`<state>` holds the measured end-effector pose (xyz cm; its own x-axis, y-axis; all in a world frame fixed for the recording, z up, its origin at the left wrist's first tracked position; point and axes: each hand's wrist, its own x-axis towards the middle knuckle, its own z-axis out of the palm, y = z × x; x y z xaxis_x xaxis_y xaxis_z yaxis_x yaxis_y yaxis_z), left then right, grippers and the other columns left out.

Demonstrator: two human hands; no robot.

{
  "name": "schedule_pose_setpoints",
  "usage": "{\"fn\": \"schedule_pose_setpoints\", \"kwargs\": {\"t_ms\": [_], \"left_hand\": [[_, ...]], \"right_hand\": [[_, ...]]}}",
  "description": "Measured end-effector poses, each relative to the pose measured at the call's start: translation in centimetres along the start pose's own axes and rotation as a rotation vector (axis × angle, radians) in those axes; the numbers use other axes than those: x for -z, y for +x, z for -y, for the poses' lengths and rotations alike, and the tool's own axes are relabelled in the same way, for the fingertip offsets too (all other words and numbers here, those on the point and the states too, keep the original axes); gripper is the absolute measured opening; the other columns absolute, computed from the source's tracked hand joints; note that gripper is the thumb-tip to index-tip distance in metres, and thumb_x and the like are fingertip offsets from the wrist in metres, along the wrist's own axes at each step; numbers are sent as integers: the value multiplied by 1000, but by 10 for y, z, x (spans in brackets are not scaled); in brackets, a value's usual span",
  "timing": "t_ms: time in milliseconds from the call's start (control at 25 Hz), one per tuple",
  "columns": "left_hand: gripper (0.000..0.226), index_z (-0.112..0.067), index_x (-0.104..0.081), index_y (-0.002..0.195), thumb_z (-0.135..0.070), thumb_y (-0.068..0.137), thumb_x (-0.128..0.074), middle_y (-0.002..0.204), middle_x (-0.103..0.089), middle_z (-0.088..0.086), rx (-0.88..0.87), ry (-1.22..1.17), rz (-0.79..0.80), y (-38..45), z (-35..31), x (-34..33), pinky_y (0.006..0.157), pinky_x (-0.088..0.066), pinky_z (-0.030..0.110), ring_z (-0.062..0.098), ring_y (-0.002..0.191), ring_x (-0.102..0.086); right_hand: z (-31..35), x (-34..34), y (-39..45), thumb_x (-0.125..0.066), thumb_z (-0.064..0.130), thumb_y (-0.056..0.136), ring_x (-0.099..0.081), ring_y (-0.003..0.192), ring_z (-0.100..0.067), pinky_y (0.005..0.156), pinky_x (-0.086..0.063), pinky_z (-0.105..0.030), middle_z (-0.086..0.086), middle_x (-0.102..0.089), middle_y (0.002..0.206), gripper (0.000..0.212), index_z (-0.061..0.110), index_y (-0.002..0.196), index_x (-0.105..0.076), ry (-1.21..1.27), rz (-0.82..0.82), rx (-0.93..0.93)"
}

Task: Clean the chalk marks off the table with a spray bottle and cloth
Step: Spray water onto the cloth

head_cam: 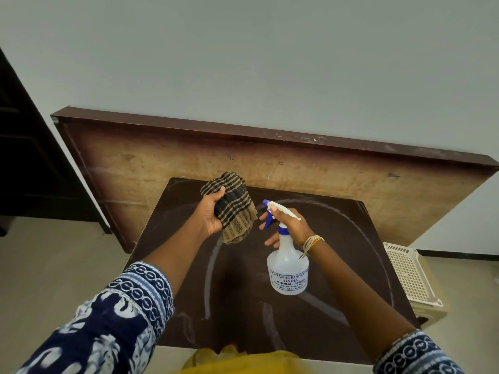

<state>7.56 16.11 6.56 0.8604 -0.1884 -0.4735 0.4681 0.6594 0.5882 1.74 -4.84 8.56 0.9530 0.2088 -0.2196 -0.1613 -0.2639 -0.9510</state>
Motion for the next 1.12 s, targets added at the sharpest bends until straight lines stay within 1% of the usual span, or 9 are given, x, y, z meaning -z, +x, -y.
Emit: {"fn": "schedule_pose_setpoints", "kwargs": {"t_ms": [120,200,280,400,560,640,840,1000,1120], "left_hand": [[29,-1,-61,116,-21,95,-56,107,-69,20,5,-2,-2,-1,1,0,79,-54,49,35,98,-66],[30,-1,-59,119,-20,95,-56,114,-66,21,1,-7,-6,-1,2,0,81,-54,51,36,102,-65],[33,-1,-58,121,-19,94,-58,118,-65,22,2,-8,-9,0,3,0,82,-54,51,37,104,-64],[34,-1,-58,122,-19,93,-59,119,-65,22,-1,-5,-12,0,3,-3,81,-55,51,37,103,-65],[32,-1,-59,120,-20,94,-58,114,-66,21,-1,5,-10,5,0,-5,81,-54,50,36,101,-65],[33,-1,-59,121,-20,94,-58,117,-66,21,8,13,-12,9,1,-6,84,-54,51,37,104,-65],[30,-1,-61,118,-20,95,-57,117,-66,21,38,33,-15,21,9,-5,89,-52,52,37,108,-63],[25,-2,-62,112,-20,95,-56,110,-67,20,97,83,-42,30,23,-1,84,-53,51,36,99,-65],[24,-2,-63,110,-21,94,-58,106,-68,19,142,122,-97,37,35,-2,77,-54,49,35,94,-66]], "right_hand": [[-2,-1,2,-40,40,100,-71,75,-31,61,-59,-37,-12,-70,85,37,13,95,-63,33,-26,6],[-3,-2,3,-39,31,101,-69,73,-28,69,-57,-39,-12,-68,80,31,14,94,-64,53,-47,56],[-3,-3,2,-39,28,102,-66,65,-23,69,-55,-27,-11,-66,73,35,12,86,-65,41,-69,82],[-6,-2,3,-39,29,102,-63,60,-14,70,-50,-19,-8,-65,68,40,8,81,-66,9,-100,107],[-11,4,10,-43,46,91,-67,74,-19,73,-52,-30,-7,-70,82,40,15,86,-68,33,-56,100],[-17,7,14,-44,48,86,-67,70,-19,69,-55,-32,-10,-71,88,42,13,90,-68,52,-64,86],[-35,15,19,-56,46,85,-67,69,-25,66,-57,-34,-10,-72,101,35,17,105,-59,189,-234,78],[-59,26,28,-68,27,87,-71,84,-30,77,-58,-41,-13,-73,96,17,12,92,-63,364,-524,13],[-74,31,37,-75,22,81,-69,84,-27,84,-55,-44,-12,-71,89,13,13,88,-68,420,-621,-78]]}}
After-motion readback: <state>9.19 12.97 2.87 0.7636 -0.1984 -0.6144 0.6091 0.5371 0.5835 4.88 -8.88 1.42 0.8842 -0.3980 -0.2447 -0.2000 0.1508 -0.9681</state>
